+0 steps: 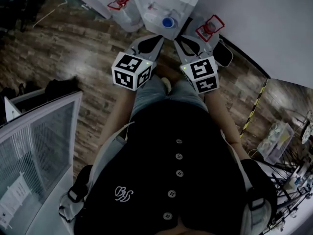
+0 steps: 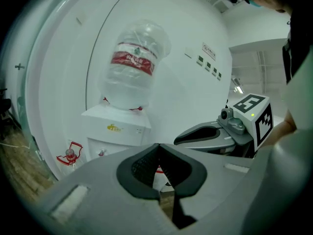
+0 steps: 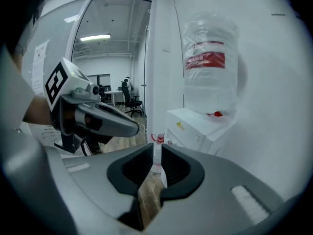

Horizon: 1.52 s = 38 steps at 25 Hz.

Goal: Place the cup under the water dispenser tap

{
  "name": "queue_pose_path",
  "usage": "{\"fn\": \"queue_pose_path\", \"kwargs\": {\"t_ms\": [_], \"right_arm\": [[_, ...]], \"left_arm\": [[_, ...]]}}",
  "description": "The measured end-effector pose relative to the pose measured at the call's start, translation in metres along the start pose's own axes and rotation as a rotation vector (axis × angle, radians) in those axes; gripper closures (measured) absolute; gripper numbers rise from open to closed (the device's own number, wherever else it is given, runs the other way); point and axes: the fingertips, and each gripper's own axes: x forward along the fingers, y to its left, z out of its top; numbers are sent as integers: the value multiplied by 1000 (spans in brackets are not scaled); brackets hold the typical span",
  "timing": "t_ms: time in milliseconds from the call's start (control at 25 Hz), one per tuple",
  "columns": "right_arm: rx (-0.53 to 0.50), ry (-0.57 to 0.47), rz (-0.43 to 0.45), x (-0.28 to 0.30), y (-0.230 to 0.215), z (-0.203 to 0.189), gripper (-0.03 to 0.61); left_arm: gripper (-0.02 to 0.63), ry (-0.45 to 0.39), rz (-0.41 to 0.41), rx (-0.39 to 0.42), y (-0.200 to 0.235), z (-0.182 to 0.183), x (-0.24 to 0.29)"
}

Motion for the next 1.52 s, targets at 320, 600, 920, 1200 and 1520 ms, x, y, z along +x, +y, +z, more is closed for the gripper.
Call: {"fn": "queue_pose_path", "kwargs": {"t_ms": [320,600,920,1200,1520], "right_arm": [[-26,-45,67,-23,1,2,578],[-37,-60,164,-32,25,0,579],[15,-62,186,-38,36,-8,580],[33,-65,163,-46,29,-12,579],[73,-69,189,-44,38,-13,580]], "left_arm": [[612,-7,-1,13,-19,2,-2],[612,-21,-4,39,-31,6,-6],[612,-2,18,20,-35,-10,-16],[612,-15,46,2,-35,-14,-23],[612,-11,67,-27,-37,-26,-34]]}}
